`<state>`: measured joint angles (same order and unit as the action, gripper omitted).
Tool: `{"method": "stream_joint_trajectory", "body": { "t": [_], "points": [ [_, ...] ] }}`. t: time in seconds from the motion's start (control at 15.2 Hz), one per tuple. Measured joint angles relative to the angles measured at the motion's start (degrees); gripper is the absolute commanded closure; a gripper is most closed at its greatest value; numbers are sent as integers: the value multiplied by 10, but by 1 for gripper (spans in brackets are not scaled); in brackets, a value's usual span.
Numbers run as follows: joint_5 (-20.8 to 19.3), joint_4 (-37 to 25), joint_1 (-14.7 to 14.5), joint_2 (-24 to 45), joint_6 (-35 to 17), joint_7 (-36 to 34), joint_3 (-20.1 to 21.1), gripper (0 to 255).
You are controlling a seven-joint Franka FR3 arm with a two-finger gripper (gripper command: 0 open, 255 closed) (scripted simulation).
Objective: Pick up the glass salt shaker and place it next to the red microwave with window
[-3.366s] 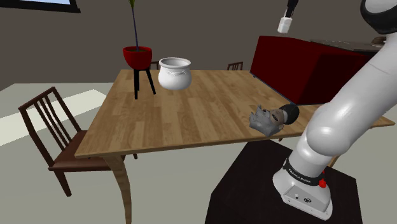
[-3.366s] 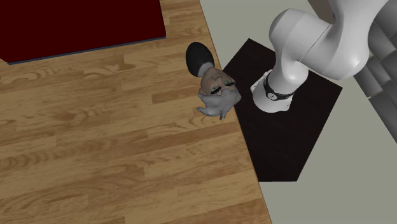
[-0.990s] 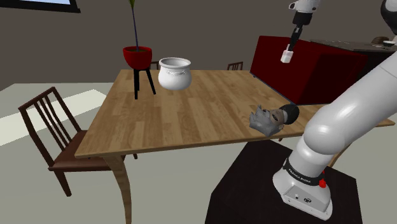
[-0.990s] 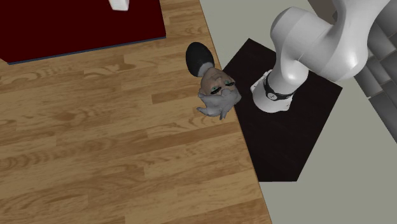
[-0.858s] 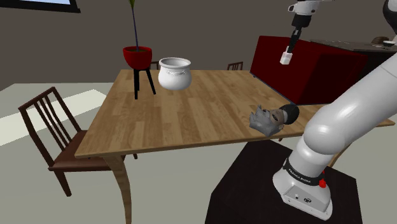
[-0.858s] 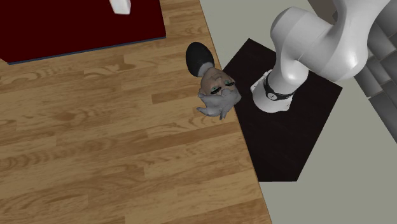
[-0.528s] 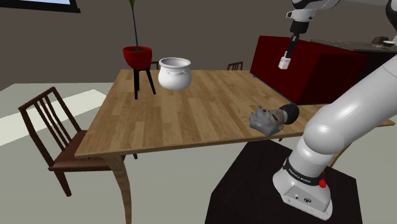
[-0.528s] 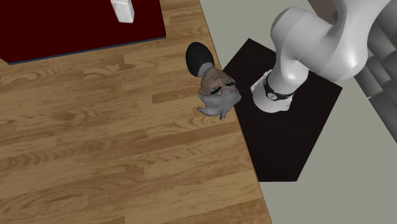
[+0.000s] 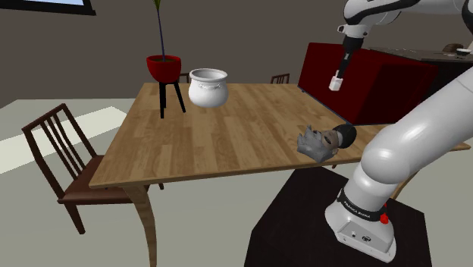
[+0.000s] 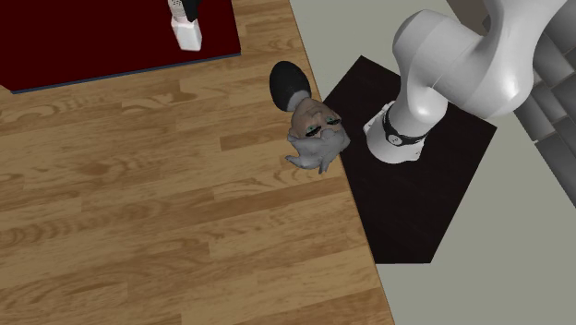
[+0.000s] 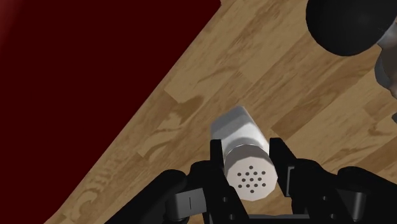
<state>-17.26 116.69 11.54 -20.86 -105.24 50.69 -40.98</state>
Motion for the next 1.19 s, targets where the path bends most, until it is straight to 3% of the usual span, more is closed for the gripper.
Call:
{"method": "stream_joint_trajectory", "body": {
  "t": [1.19],
  "points": [
    [-6, 119, 2, 24, -141, -6, -32, 255]
  ]
}}
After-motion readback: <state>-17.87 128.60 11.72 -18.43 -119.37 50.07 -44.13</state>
